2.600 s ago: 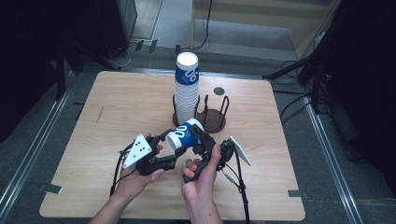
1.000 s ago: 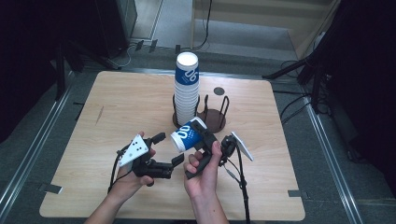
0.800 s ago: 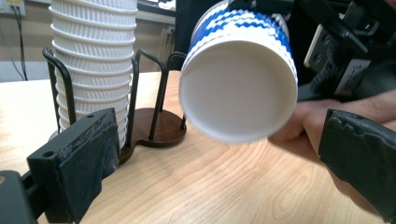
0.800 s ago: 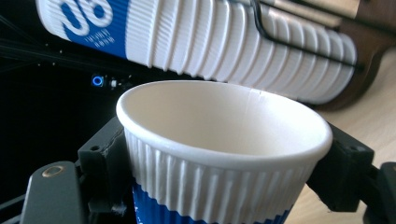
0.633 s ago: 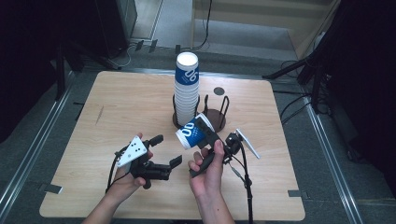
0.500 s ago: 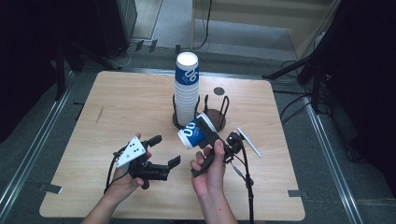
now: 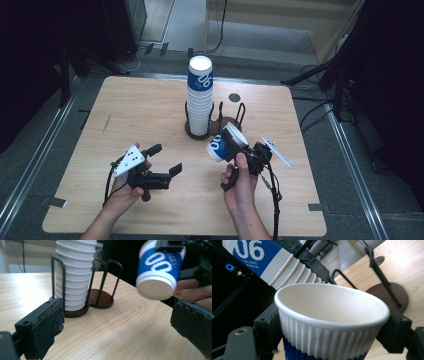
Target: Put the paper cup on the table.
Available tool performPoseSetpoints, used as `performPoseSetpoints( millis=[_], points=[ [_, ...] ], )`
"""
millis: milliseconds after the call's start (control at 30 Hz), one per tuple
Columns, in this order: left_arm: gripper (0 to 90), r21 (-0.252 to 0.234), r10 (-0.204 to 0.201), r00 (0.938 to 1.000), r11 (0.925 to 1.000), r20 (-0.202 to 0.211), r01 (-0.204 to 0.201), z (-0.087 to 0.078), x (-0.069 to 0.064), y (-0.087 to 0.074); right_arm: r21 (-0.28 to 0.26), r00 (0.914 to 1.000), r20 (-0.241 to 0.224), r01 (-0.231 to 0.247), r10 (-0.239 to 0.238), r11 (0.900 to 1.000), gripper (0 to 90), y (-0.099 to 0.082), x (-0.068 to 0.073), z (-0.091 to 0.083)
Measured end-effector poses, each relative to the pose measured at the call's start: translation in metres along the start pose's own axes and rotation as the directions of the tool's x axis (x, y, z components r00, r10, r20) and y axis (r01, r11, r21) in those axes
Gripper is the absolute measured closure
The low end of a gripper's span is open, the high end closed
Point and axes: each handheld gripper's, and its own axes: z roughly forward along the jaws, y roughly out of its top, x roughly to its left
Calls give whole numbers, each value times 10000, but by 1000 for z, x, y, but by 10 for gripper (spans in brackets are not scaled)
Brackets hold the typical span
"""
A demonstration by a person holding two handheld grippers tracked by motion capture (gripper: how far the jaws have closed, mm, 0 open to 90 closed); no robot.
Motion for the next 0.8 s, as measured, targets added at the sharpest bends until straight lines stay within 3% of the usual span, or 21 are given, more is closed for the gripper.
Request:
performPoseSetpoints(
  millis=[267, 433, 500, 633, 800],
  points=[
    [0, 86, -153, 9997, 9998, -167, 154, 3, 9, -2, -274, 9923, 419, 1177, -1165, 9927, 193, 5, -11, -5],
    [0, 147, -138, 9996, 9998, -256, 141, 2, 11, -2, -478, 9758, 744, 2093, -2054, 9767, 193, 2, -17, -6],
    [0, 153, -85, 9986, 9998, -515, 93, 2, 11, -3, -552, 9701, 686, 2369, -2330, 9700, 194, 0, -19, -8],
    [0, 156, -118, 9965, 9998, -829, 131, 0, 15, -5, -696, 9501, 785, 3075, -3021, 9490, 193, -3, -23, -12],
    [0, 218, -203, 9926, 9995, -1197, 231, -3, 22, -7, -686, 9402, 941, 3340, -3272, 9401, 193, -1, -34, -15]
  ],
)
